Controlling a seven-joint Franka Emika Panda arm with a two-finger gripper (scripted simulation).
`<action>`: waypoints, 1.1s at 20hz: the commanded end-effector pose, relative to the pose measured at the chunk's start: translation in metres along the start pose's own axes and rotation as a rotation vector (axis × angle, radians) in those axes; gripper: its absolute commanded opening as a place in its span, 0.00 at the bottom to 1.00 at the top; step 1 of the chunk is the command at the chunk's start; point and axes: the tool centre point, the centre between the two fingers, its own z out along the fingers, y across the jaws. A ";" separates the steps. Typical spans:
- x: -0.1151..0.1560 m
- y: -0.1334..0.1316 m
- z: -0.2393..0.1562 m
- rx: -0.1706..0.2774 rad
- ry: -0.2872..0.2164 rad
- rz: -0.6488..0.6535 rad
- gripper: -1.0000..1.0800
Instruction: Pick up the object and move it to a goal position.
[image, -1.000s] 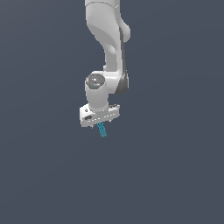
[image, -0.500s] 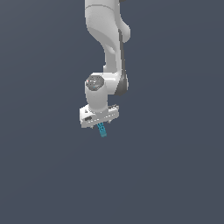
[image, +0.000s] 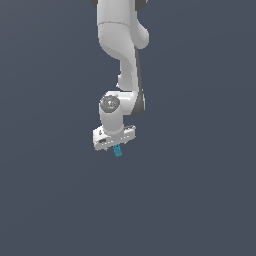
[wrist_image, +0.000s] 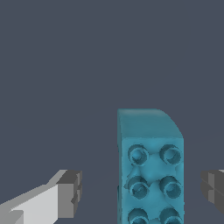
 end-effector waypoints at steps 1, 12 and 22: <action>0.001 0.001 0.005 -0.001 0.001 0.000 0.96; 0.001 0.000 0.006 -0.001 0.001 -0.001 0.00; -0.003 0.006 -0.011 -0.001 0.001 0.000 0.00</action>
